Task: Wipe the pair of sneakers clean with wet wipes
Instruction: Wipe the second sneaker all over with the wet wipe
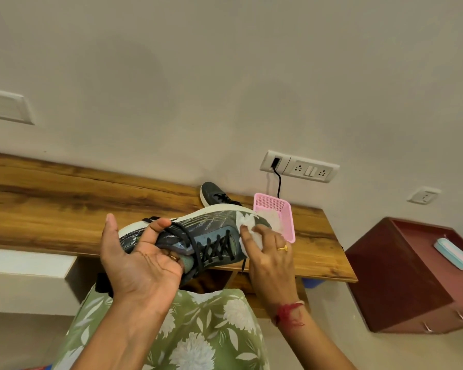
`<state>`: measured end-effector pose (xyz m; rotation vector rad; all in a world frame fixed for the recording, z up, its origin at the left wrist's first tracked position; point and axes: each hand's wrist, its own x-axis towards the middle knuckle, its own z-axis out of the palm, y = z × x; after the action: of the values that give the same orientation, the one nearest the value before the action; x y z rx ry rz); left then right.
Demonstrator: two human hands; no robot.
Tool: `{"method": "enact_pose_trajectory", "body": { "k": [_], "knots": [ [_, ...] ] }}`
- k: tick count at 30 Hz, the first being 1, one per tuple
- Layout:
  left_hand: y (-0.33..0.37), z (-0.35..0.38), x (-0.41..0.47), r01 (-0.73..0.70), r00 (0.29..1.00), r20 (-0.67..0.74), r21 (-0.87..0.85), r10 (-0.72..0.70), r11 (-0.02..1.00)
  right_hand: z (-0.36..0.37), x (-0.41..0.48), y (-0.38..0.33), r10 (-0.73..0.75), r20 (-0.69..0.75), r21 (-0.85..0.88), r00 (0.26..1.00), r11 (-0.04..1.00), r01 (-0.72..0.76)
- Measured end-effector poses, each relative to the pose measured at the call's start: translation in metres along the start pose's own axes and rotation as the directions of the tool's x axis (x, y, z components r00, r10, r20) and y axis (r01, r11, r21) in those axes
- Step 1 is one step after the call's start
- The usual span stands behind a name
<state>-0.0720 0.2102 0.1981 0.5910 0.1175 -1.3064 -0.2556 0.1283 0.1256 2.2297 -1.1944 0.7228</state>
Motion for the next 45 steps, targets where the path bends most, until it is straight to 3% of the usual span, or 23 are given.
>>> {"method": "enact_pose_trajectory", "body": {
  "k": [4, 9, 13, 17, 21, 24, 26, 29, 35, 39, 41, 43, 45],
  "knots": [
    [-0.001, -0.001, 0.0, 0.01, 1.0, -0.002, -0.018, -0.01, 1.0, -0.003, 0.01, 0.017, 0.144, -0.023, -0.027, 0.989, 0.989, -0.145],
    [0.0, -0.004, 0.004, 0.01, 1.0, -0.005, -0.014, -0.01, 1.0, 0.0, 0.002, 0.006, 0.028, 0.052, -0.034, 0.998, 0.999, -0.026],
    [0.0, -0.005, 0.003, 0.014, 1.0, 0.001, -0.019, -0.014, 1.0, -0.001, 0.008, 0.016, 0.197, -0.002, -0.012, 0.98, 0.98, -0.197],
    [0.0, -0.001, 0.002, -0.001, 1.0, 0.01, -0.007, 0.001, 1.0, -0.001, -0.002, 0.001, 0.04, 0.043, -0.015, 0.998, 0.999, -0.039],
    [-0.002, -0.001, 0.001, 0.006, 1.0, 0.012, -0.008, -0.006, 1.0, -0.003, 0.008, 0.008, 0.194, -0.006, -0.012, 0.981, 0.981, -0.194],
    [-0.001, 0.0, 0.002, 0.003, 1.0, 0.017, -0.019, -0.002, 1.0, -0.002, 0.003, -0.001, 0.058, 0.029, -0.013, 0.998, 0.998, -0.058],
    [0.0, -0.001, 0.002, 0.003, 1.0, 0.021, -0.021, -0.003, 1.0, -0.003, 0.007, 0.008, 0.074, 0.065, -0.038, 0.995, 0.997, -0.072],
    [0.001, -0.002, 0.0, 0.013, 1.0, 0.014, -0.029, -0.013, 0.999, -0.003, 0.013, 0.017, 0.208, 0.078, 0.05, 0.975, 0.976, -0.213],
    [0.002, 0.004, -0.005, 0.055, 0.998, 0.033, -0.049, -0.054, 0.997, -0.007, 0.009, 0.002, 0.174, 0.012, 0.329, 0.985, 0.929, -0.168],
    [0.003, 0.003, -0.008, 0.042, 0.998, 0.038, -0.031, -0.04, 0.999, -0.004, -0.001, -0.002, -0.035, 0.011, 0.209, 0.999, 0.977, 0.032],
    [0.004, 0.001, -0.007, 0.026, 0.999, 0.046, -0.015, -0.025, 1.0, -0.003, 0.003, 0.018, -0.006, 0.0, 0.118, 1.0, 0.993, 0.006],
    [0.004, 0.001, -0.008, 0.011, 0.998, 0.054, 0.005, -0.011, 1.0, -0.005, 0.006, 0.023, 0.116, -0.013, 0.119, 0.993, 0.986, -0.114],
    [0.004, 0.003, -0.008, -0.002, 0.999, 0.05, 0.011, 0.001, 1.0, -0.004, 0.002, 0.008, 0.079, -0.005, 0.139, 0.997, 0.987, -0.077]
  ]
}}
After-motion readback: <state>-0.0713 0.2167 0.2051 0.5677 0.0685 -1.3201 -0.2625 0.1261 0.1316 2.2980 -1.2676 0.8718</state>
